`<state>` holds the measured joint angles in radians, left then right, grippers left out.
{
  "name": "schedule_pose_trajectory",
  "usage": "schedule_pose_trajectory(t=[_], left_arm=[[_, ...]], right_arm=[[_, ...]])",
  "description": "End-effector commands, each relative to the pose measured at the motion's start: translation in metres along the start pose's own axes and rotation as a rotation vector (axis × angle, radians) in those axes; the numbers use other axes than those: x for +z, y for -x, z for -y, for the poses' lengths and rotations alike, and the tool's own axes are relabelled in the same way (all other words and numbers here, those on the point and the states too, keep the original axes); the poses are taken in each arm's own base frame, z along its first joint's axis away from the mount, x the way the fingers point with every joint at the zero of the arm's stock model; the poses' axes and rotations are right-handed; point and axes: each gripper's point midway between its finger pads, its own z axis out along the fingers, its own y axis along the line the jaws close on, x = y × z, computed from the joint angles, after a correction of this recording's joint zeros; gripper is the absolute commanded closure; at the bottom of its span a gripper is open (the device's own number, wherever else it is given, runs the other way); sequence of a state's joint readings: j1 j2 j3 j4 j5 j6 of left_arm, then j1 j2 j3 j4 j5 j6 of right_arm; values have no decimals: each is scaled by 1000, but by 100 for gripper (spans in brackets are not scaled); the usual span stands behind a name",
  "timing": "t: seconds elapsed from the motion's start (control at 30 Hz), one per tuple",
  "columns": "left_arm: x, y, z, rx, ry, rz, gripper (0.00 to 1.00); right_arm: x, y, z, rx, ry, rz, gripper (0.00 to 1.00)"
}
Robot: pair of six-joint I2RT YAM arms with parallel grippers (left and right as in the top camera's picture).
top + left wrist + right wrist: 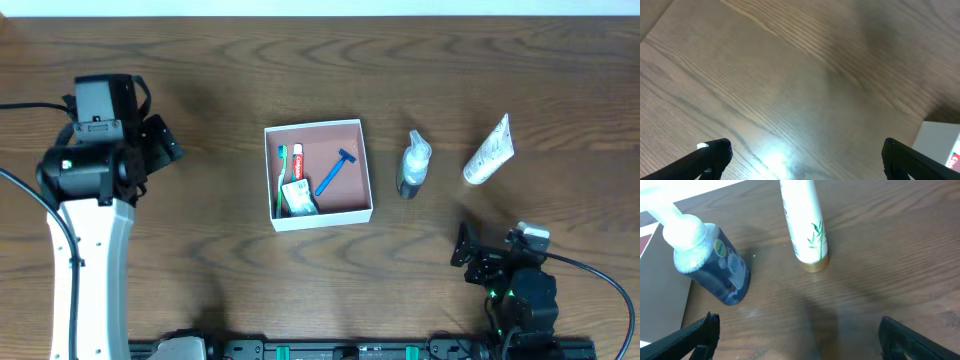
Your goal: Pack container
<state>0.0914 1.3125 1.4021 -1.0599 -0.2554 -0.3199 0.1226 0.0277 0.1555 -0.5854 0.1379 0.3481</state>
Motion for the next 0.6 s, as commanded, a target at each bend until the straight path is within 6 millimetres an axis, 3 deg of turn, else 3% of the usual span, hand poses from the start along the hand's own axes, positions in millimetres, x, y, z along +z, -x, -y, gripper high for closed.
schedule_pose_trajectory(t=[0.0, 0.17, 0.27, 0.4, 0.57], left_arm=[[3, 1, -5, 11, 24, -5, 2], [3, 2, -5, 10, 23, -2, 2], [3, 2, -5, 10, 23, -2, 2], [3, 2, -5, 10, 23, -2, 2], [3, 2, -5, 10, 23, -2, 1]], right_arm=[[0, 1, 3, 12, -12, 8, 1], [0, 2, 5, 7, -22, 12, 1], [-1, 7, 14, -104, -83, 34, 1], [-5, 46, -2, -63, -16, 195, 1], [-9, 65, -13, -41, 35, 273, 1]])
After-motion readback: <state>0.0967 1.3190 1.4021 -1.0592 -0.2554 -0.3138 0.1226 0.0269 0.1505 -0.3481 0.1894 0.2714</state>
